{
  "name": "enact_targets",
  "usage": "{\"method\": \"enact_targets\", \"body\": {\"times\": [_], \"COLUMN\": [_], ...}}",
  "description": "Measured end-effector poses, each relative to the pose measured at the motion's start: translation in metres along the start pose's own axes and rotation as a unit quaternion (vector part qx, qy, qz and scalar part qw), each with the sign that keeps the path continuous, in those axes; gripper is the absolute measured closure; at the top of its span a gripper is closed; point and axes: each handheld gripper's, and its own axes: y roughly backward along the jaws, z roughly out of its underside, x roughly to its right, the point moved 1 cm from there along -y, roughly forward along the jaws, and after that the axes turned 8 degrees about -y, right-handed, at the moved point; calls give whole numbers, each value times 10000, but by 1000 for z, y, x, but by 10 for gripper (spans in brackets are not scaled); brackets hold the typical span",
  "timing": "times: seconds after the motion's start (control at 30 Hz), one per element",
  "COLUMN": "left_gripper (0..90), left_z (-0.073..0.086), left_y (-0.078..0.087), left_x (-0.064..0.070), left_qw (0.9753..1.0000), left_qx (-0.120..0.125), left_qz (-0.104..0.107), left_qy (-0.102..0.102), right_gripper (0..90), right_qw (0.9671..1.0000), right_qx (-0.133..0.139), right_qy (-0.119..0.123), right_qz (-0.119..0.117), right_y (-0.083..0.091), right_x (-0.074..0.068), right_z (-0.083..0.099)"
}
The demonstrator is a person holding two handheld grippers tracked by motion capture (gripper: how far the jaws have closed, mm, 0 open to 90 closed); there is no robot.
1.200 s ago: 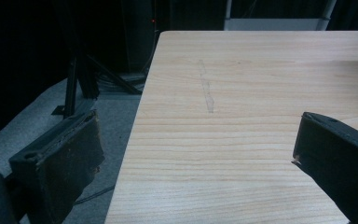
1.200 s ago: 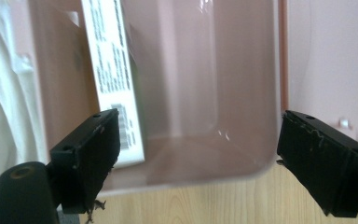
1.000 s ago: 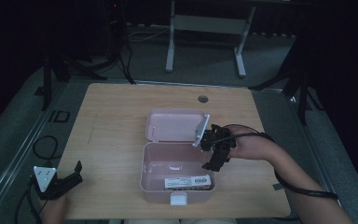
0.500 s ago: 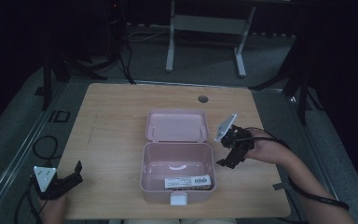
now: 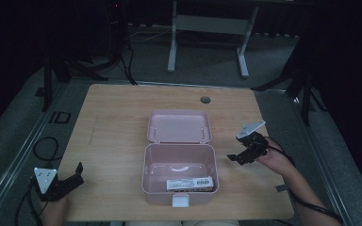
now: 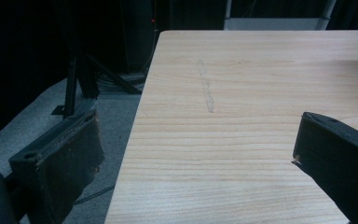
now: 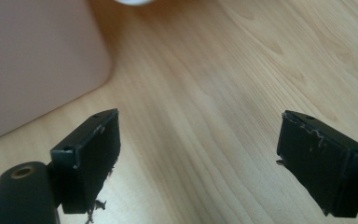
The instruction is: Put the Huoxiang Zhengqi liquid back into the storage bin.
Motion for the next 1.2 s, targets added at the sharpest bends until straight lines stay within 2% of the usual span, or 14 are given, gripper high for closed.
{"method": "enact_targets", "body": {"times": [0.27, 0.5, 0.57, 0.6, 0.63, 0.67, 0.7, 0.73, 0.77, 0.8, 0.83, 0.87, 0.9, 1.2], "left_gripper": [17, 17, 17, 17, 17, 17, 17, 17, 17, 17, 17, 17, 17, 17], "left_z": [0, 0, 0, 0, 0, 0, 0, 0, 0, 0, 0, 0, 0, 0], "left_y": [0, 0, 0, 0, 0, 0, 0, 0, 0, 0, 0, 0, 0, 0], "left_x": [0, 0, 0, 0, 0, 0, 0, 0, 0, 0, 0, 0, 0, 0], "left_qw": [10000, 10000, 10000, 10000, 10000, 10000, 10000, 10000, 10000, 10000, 10000, 10000, 10000, 10000], "left_qx": [-4, 7, 0, 0, -4, -4, -1, -1, 3, 3, 1, 1, -3, 2], "left_qz": [12, 16, 21, 21, 20, 20, 15, 15, 11, 11, 12, 12, 14, 13], "left_qy": [4, 6, 4, 4, 1, 1, 0, 0, 0, 0, 2, 2, 4, 2], "right_gripper": [128, 116, 115, 115, 115, 115, 115, 115, 116, 116, 115, 115, 116, 116], "right_qw": [9968, 9873, 9774, 9774, 9690, 9690, 9607, 9607, 9526, 9526, 9451, 9451, 9363, 9174], "right_qx": [545, 999, 1323, 1323, 1542, 1542, 1715, 1715, 1776, 1776, 1804, 1804, 1839, 1944], "right_qy": [-484, -872, -1139, -1139, -1358, -1358, -1566, -1566, -1758, -1758, -1905, -1905, -2078, -2508], "right_qz": [320, 872, 1190, 1190, 1371, 1371, 1521, 1521, 1733, 1733, 1947, 1947, 2153, 2404], "right_y": [-16, -24, -21, -21, -18, -18, -16, -16, -15, -15, -15, -15, -15, -16], "right_x": [13, 21, 26, 26, 30, 30, 33, 33, 36, 36, 39, 39, 41, 45], "right_z": [27, 44, 52, 52, 57, 57, 61, 61, 65, 65, 69, 69, 73, 84]}}
